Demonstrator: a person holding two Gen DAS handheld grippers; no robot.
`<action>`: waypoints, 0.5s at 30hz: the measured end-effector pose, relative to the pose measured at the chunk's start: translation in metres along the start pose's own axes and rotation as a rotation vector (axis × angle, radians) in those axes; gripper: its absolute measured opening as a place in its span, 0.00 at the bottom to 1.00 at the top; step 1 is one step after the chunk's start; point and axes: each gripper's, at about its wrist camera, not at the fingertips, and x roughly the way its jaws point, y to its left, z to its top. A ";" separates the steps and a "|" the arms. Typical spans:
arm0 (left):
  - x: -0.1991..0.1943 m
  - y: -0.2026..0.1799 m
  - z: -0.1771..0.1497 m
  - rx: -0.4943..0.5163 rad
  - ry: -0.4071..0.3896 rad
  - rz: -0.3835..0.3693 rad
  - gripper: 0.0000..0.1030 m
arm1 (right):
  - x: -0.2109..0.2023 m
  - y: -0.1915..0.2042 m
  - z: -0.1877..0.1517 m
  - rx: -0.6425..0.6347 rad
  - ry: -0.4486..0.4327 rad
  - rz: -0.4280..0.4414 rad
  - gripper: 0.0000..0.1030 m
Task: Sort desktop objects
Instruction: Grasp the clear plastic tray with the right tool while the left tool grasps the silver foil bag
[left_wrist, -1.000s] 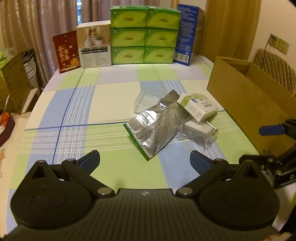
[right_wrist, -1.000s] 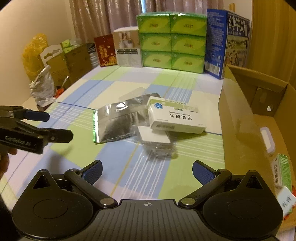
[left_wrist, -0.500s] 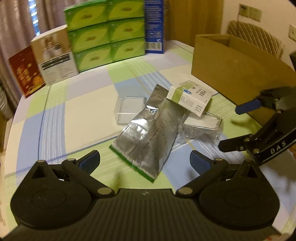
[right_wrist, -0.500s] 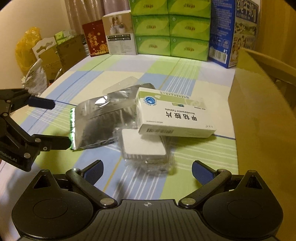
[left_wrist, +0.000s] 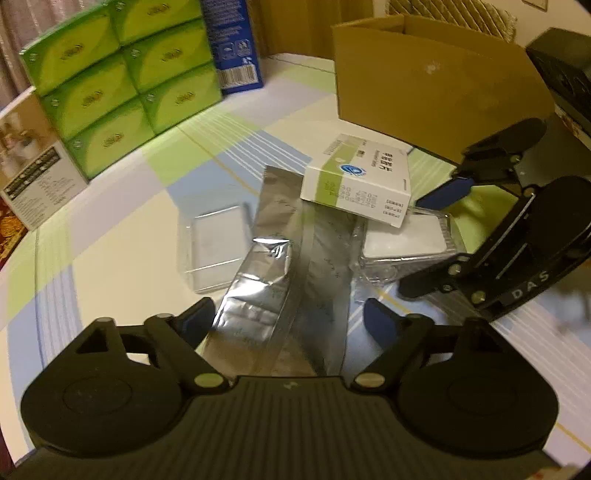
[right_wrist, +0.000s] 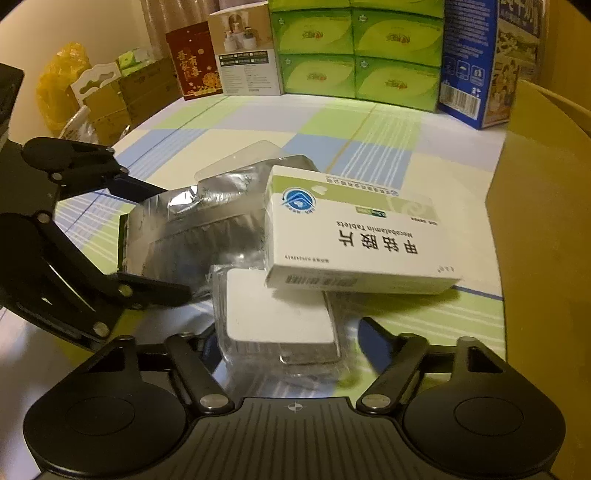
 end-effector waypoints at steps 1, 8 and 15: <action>0.002 0.000 0.001 0.003 0.005 0.000 0.79 | 0.000 0.001 0.001 -0.006 -0.001 0.001 0.61; -0.005 -0.010 0.003 -0.031 0.036 0.016 0.53 | -0.008 0.009 -0.003 -0.013 0.008 -0.021 0.51; -0.034 -0.034 -0.008 -0.203 0.057 0.038 0.43 | -0.040 0.019 -0.034 0.018 0.035 -0.059 0.51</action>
